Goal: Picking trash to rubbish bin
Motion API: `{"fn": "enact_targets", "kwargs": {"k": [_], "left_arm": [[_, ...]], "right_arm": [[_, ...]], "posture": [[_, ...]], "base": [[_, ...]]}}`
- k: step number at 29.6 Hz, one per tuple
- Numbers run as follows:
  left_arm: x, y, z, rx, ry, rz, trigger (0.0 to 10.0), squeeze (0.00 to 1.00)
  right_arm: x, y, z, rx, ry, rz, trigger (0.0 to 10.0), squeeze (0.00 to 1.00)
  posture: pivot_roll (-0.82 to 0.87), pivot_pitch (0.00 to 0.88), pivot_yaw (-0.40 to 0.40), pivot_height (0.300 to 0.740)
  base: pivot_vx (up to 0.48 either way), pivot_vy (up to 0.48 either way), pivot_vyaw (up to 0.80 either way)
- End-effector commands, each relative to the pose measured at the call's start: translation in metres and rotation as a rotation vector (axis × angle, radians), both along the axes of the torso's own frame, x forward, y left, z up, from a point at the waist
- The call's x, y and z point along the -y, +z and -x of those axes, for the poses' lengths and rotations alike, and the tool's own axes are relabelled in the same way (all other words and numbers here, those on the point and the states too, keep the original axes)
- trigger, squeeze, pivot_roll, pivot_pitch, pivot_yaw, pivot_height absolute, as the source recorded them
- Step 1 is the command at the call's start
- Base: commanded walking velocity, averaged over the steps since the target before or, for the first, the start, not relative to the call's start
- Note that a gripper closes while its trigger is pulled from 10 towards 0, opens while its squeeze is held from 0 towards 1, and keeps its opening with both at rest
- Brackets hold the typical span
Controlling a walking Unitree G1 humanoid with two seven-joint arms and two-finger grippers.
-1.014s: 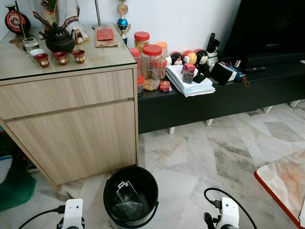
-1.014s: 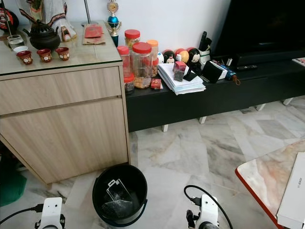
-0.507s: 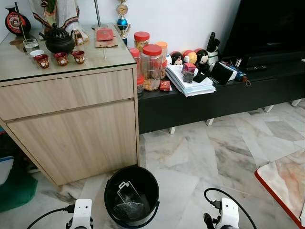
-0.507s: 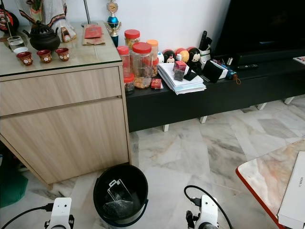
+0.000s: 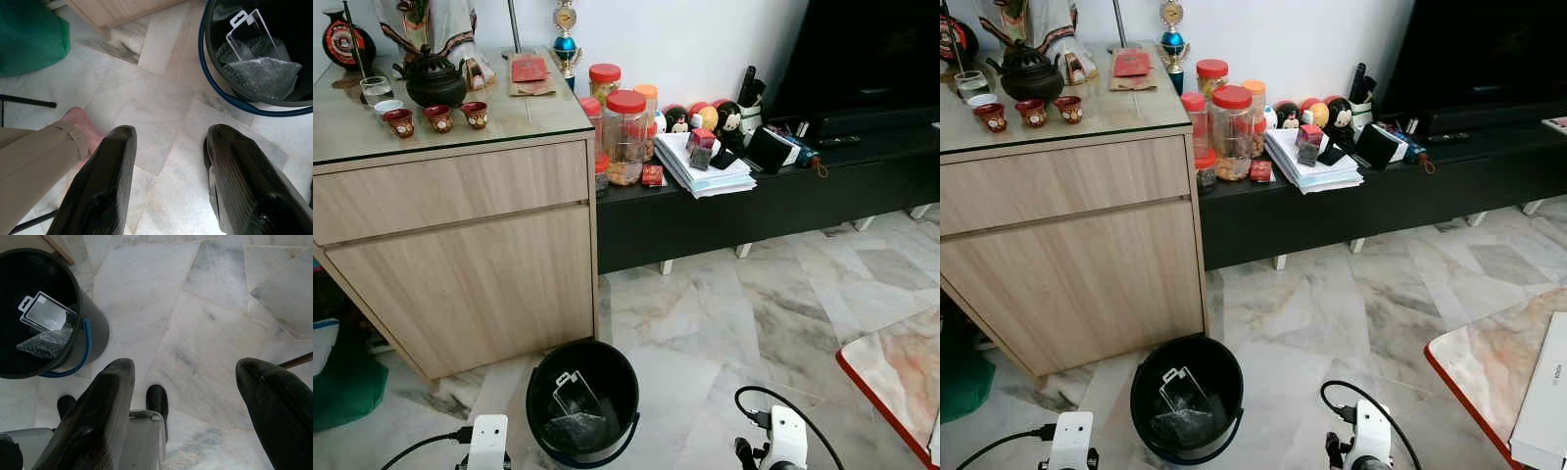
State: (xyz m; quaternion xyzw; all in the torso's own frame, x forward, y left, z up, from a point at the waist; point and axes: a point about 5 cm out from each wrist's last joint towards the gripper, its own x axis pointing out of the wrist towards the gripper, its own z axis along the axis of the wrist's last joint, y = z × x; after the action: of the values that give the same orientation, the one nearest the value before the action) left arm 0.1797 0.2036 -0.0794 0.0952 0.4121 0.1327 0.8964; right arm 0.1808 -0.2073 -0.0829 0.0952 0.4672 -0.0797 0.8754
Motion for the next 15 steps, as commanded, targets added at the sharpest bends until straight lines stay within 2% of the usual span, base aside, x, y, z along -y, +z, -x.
{"fn": "enact_targets", "kwargs": {"k": [1, 6, 15], "left_arm": [[0.0025, -0.0017, 0.0016, -0.018, -0.007, 0.008, 10.0, 0.0], [0.0029, -0.0018, 0.0016, -0.017, -0.008, 0.011, 10.0, 0.0], [0.0042, -0.0024, 0.0024, -0.019, -0.011, 0.017, 10.0, 0.0]], "right_arm": [[0.0031, 0.0, 0.0011, -0.002, -0.006, 0.008, 10.0, 0.0], [0.0019, -0.0016, 0.0042, -0.007, -0.001, 0.009, 10.0, 0.0], [0.0027, -0.0033, 0.0086, -0.013, -0.004, 0.01, 10.0, 0.0]], "posture": [[-0.04, 0.0, -0.082, 0.74], [-0.04, 0.0, -0.081, 0.74], [-0.05, 0.0, -0.076, 0.74]], "base": [[0.0, 0.0, 0.0], [0.0, 0.0, 0.0], [-0.282, 0.0, 0.0]]}}
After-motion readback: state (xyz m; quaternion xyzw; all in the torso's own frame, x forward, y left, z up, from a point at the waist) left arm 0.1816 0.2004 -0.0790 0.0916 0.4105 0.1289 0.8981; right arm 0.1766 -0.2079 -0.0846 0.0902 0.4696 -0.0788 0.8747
